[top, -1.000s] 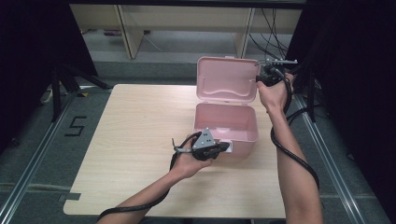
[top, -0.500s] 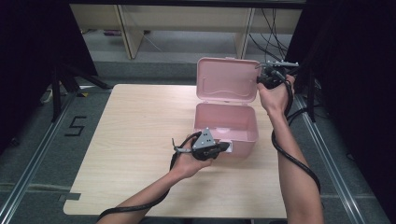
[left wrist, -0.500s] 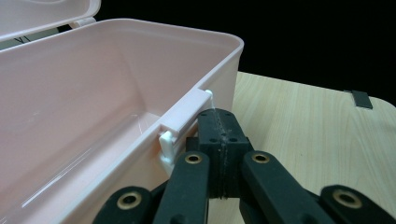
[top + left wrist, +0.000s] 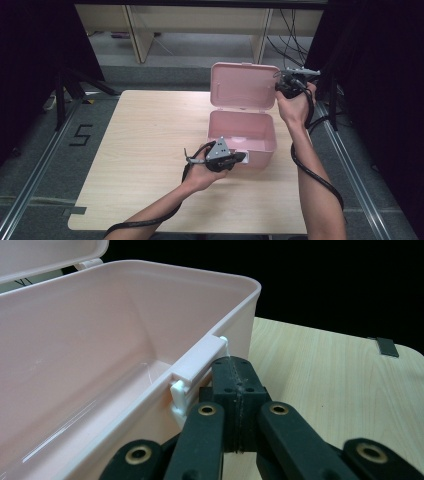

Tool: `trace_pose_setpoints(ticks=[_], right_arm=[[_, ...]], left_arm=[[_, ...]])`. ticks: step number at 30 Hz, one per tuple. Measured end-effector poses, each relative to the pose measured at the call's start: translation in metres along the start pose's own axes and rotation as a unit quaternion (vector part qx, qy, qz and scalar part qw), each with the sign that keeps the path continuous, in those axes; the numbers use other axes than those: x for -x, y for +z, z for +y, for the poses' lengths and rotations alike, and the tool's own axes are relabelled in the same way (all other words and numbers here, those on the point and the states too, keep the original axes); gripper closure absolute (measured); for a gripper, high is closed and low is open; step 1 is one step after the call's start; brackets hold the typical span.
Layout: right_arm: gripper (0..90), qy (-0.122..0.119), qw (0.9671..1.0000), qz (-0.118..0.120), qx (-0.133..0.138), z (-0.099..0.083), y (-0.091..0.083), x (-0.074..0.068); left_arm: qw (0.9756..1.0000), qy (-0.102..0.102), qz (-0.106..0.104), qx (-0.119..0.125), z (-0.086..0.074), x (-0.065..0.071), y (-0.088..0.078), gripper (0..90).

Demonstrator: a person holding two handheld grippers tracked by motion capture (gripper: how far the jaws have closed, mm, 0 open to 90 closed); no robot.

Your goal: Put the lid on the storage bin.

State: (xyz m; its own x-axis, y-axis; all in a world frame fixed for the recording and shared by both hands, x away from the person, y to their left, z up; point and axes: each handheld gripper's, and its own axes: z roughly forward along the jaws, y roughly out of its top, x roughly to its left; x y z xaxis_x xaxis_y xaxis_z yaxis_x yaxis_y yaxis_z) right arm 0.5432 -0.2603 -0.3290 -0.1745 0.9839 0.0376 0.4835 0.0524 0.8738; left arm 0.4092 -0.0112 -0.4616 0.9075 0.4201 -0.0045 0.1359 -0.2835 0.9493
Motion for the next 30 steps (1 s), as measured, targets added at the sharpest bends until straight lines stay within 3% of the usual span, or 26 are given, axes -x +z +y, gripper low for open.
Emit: trace_pose_setpoints(ticks=[4,5,6,9,10,12,17,19,23,30], right_arm=[[89.9,-0.005,0.9999,0.0,0.009,-0.002,-0.002,0.0],[89.9,0.003,1.0,-0.001,0.008,-0.003,-0.003,-0.002],[89.9,-0.008,0.9999,-0.004,0.011,-0.004,-0.003,0.0],[89.9,-0.005,0.9999,0.0,0.012,-0.004,-0.005,-0.001],[89.8,0.008,0.9999,-0.002,0.01,-0.005,-0.006,-0.003],[89.8,-0.006,0.9999,-0.003,0.012,-0.005,-0.006,-0.001],[89.8,0.0,0.9999,-0.001,0.015,-0.007,-0.009,-0.003],[89.7,-0.012,0.9998,-0.002,0.016,-0.007,-0.01,-0.002],[89.7,-0.003,0.9999,-0.003,0.014,-0.009,-0.012,-0.004],[89.6,-0.012,0.9997,-0.004,0.019,-0.011,-0.015,-0.004]], left_arm=[[1.0,0.0,0.0,0.001,0.0,0.0,0.0,89.8],[1.0,-0.001,0.0,0.001,0.0,0.0,0.0,89.8],[1.0,-0.001,0.0,0.001,0.0,0.0,0.0,89.8],[1.0,-0.001,0.0,0.001,0.0,0.0,0.0,89.8],[1.0,-0.001,0.0,0.001,0.0,0.0,0.0,89.8],[1.0,-0.002,0.001,0.001,0.0,0.0,0.0,89.8],[1.0,-0.002,0.001,0.003,0.0,0.0,0.0,89.8],[1.0,-0.003,0.001,0.002,0.0,0.0,0.0,89.8],[1.0,-0.003,0.001,0.002,0.0,0.0,0.0,89.8],[1.0,0.0,0.001,-0.001,0.0,-0.001,0.0,89.8]])
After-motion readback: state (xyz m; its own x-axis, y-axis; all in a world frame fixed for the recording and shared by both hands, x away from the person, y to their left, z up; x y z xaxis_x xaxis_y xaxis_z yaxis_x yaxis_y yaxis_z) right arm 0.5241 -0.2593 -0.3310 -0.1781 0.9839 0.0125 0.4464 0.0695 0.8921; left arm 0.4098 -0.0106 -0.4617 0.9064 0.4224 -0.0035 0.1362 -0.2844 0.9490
